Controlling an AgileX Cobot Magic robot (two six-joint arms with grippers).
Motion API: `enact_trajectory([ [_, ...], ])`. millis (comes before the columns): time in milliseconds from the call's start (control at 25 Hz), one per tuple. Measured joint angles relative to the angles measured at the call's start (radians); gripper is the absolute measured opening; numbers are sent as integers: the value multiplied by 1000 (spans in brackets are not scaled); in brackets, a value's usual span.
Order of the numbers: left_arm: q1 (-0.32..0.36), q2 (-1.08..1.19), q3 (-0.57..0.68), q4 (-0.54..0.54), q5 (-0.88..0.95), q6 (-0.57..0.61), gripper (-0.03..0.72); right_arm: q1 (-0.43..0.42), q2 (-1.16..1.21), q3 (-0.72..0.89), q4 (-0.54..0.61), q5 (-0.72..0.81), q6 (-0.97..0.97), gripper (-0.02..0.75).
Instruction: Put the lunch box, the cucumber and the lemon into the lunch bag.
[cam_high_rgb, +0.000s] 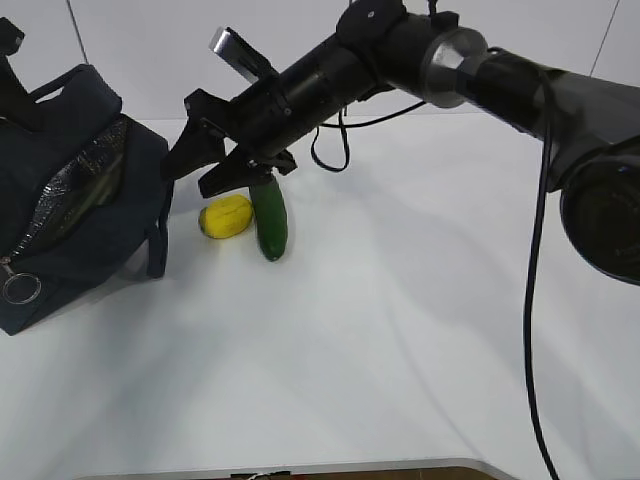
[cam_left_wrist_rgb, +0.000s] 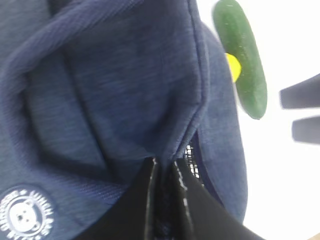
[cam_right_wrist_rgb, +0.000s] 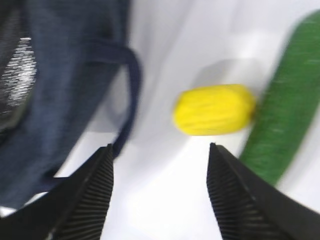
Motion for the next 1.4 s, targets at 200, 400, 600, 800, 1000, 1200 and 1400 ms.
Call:
enact_trajectory([
  [200,33,0,0,2,5,-2,11,0,0,-129,-252,10,149,474],
  [400,34,0,0,6,8,-2,11,2,0,-173,-499,18,260,474],
  [600,34,0,0,6,8,-2,11,29,0,-173,-726,12,304,474],
  [800,34,0,0,6,12,-2,11,61,4,-173,-845,-51,334,474],
  [1000,34,0,0,9,18,-2,11,63,47,-175,-874,-95,370,474],
  [1200,34,0,0,12,20,-2,11,63,72,-175,-881,-137,374,474],
  [1400,34,0,0,14,20,-2,11,63,79,-175,-881,-175,374,474],
])
